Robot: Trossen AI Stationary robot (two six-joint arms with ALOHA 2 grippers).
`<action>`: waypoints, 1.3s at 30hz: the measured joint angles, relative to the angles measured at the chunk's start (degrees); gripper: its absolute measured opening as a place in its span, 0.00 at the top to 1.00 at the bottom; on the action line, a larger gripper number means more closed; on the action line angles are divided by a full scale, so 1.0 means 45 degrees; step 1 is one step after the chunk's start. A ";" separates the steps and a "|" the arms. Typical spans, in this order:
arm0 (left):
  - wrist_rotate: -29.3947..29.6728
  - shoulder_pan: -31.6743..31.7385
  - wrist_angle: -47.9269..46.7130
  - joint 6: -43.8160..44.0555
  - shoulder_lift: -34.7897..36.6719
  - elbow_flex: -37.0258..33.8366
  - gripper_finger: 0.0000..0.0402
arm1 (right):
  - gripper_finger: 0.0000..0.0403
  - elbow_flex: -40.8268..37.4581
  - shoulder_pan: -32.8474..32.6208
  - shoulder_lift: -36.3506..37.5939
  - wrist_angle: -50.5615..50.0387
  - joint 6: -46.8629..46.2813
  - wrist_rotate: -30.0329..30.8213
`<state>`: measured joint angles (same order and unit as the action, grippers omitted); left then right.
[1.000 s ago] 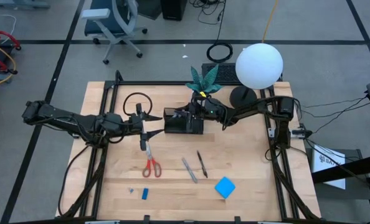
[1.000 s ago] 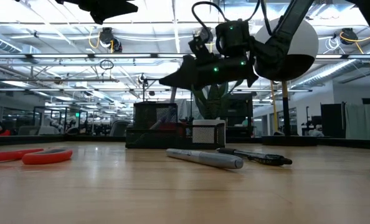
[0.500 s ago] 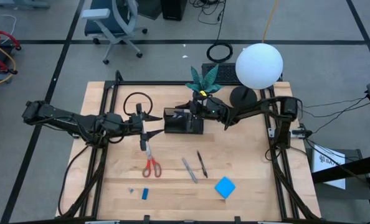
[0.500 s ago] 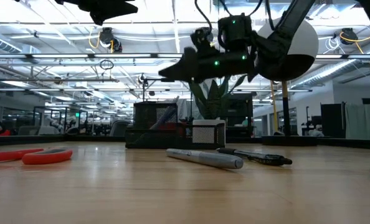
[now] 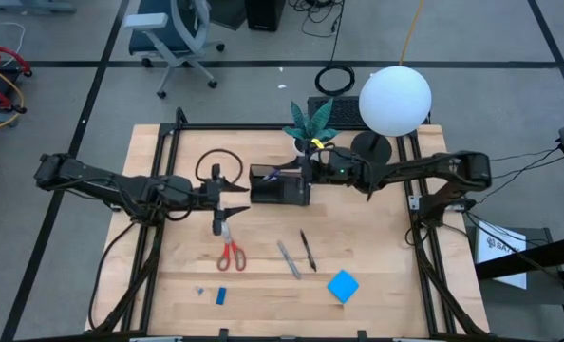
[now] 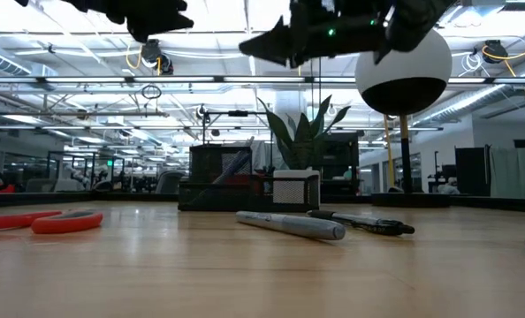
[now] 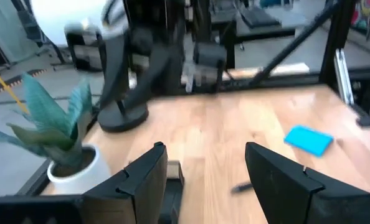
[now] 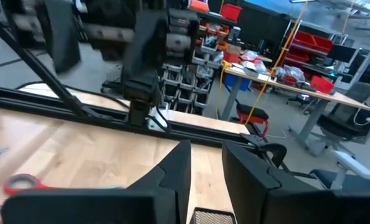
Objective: Pick and place office supplies into organizer
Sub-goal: Put the gray marker in the black desk organizer
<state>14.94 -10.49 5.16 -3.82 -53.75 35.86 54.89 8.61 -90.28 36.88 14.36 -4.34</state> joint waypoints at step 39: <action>-0.1411 -0.0959 -0.4457 -0.0901 -0.7103 0.4304 0.44 | 0.80 -0.0010 -0.0696 0.4140 -0.5210 -0.1087 -0.0044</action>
<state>8.59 -14.80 -14.90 -7.87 -85.71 55.22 54.85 5.48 -71.64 13.44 9.47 -4.54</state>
